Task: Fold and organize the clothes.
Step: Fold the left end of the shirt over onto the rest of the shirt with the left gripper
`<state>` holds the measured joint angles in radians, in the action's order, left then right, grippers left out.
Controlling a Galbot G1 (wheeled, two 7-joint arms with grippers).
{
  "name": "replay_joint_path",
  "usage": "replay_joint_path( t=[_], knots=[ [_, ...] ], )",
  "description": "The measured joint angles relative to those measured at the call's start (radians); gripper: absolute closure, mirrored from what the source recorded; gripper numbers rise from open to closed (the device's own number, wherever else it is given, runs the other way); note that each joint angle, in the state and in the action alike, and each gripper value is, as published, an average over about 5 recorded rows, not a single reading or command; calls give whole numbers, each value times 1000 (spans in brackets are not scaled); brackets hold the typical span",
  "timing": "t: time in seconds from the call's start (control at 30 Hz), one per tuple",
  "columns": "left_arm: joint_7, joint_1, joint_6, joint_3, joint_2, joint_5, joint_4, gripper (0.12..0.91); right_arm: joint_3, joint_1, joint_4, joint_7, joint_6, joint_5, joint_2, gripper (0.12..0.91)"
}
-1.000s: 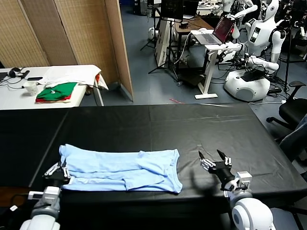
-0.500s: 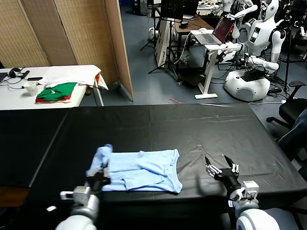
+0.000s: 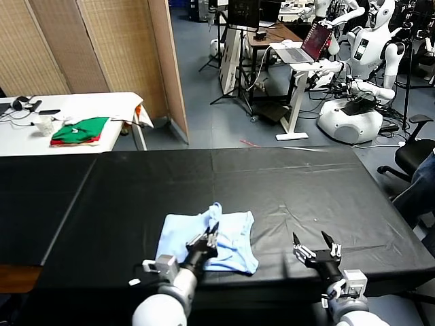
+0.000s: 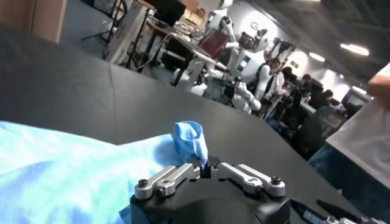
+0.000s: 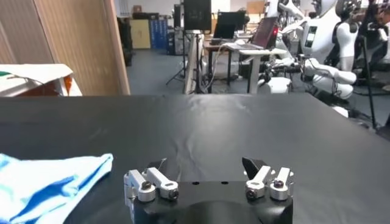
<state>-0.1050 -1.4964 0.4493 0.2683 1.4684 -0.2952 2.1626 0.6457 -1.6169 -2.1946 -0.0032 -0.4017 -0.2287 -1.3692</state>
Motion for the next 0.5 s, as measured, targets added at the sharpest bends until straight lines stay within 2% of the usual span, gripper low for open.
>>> replay_joint_path(
  t=[0.2, 0.5],
  knots=[
    [11, 46, -3, -71, 41, -30, -44, 842, -9, -11, -2, -1, 0, 25, -22, 118],
    [14, 87, 2, -104, 82, -76, -97, 842, -12, 1, 20, -3, -1, 37, -33, 118]
  ],
)
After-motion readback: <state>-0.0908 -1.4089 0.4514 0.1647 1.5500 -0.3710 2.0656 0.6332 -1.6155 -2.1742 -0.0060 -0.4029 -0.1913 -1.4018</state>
